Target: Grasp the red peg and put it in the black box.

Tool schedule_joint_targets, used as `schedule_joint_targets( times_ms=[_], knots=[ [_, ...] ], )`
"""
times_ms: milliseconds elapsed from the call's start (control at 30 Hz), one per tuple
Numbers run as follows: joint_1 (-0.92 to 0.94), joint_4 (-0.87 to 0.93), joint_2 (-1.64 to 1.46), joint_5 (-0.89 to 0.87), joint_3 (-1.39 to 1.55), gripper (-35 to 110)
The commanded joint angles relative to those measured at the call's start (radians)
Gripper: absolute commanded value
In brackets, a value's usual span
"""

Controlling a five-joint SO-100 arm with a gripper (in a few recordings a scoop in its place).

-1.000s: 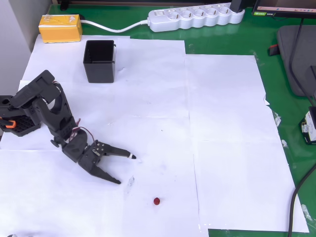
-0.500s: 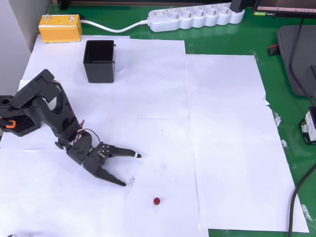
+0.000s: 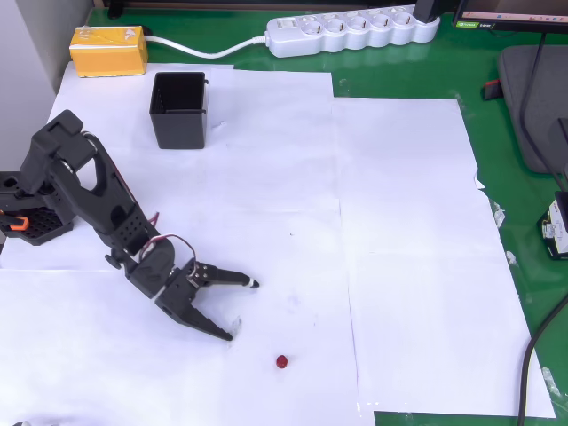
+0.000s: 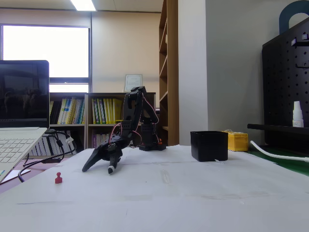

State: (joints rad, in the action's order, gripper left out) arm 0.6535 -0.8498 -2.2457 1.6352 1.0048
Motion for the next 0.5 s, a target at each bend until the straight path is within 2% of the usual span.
schedule_joint_targets(
  times_ms=[0,133,467],
  knots=[
    [0.028,-0.066,-0.063,-0.008,0.075,40],
    [0.032,-0.149,-0.12,-0.015,0.118,40],
    [0.069,-0.083,-0.184,-0.015,0.27,40]
  ],
)
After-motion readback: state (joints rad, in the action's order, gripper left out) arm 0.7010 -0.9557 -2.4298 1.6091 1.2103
